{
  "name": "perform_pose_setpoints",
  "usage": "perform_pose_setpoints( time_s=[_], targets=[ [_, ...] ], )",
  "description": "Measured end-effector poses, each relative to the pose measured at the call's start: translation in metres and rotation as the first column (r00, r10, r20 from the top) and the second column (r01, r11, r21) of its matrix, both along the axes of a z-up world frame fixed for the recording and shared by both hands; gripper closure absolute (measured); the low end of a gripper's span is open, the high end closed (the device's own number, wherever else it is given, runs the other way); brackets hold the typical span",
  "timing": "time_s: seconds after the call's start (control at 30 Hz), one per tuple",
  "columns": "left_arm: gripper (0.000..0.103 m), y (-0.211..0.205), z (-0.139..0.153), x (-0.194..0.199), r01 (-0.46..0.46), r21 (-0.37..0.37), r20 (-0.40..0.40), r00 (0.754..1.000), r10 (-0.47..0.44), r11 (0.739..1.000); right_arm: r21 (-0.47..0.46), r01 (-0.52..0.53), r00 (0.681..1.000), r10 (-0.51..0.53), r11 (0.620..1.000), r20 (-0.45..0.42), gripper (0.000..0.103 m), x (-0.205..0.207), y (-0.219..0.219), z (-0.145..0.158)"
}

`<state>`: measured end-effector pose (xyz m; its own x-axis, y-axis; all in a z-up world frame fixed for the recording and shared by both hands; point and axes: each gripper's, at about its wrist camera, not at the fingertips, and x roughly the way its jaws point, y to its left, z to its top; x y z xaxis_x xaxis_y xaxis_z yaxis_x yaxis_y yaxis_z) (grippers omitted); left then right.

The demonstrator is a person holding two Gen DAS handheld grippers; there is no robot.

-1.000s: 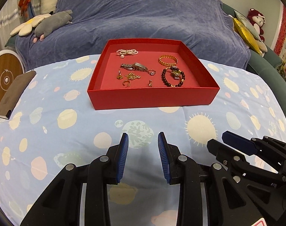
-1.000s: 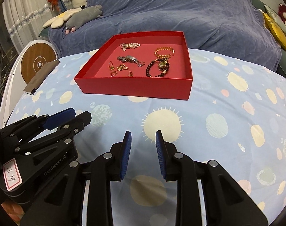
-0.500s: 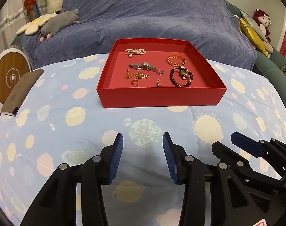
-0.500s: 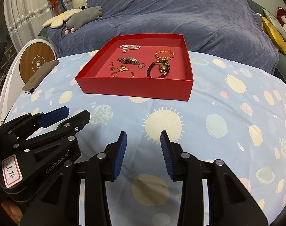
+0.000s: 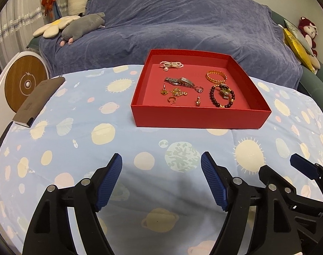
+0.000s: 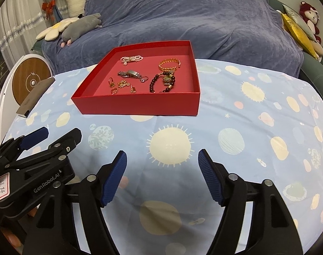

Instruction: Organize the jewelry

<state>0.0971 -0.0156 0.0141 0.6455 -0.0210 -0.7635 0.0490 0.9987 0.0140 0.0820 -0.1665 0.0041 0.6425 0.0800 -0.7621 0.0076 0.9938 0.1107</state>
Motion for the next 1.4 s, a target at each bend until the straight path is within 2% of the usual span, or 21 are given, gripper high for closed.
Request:
perform_pose_setpoints(
  time_s=[0.17, 0.37, 1.4],
  targets=[
    [0.025, 0.0039, 0.0023, -0.0007, -0.016, -0.004, 0.009, 1.0, 0.016, 1.0, -0.016, 0.026, 0.999, -0.025, 1.0, 0.029, 0.017, -0.0017, -0.0018, 0.0037],
    [0.022, 0.0048, 0.0033, -0.0011, -0.025, 0.004, 0.013, 1.0, 0.025, 1.0, -0.027, 0.036, 0.999, -0.035, 0.999, 0.035, 0.014, -0.0022, -0.0022, 0.0046],
    [0.022, 0.0068, 0.0067, -0.0019, -0.032, 0.006, 0.016, 0.999, 0.032, 0.999, -0.035, 0.036, 0.998, -0.035, 0.999, 0.045, 0.013, -0.0039, -0.0008, 0.0068]
  ],
)
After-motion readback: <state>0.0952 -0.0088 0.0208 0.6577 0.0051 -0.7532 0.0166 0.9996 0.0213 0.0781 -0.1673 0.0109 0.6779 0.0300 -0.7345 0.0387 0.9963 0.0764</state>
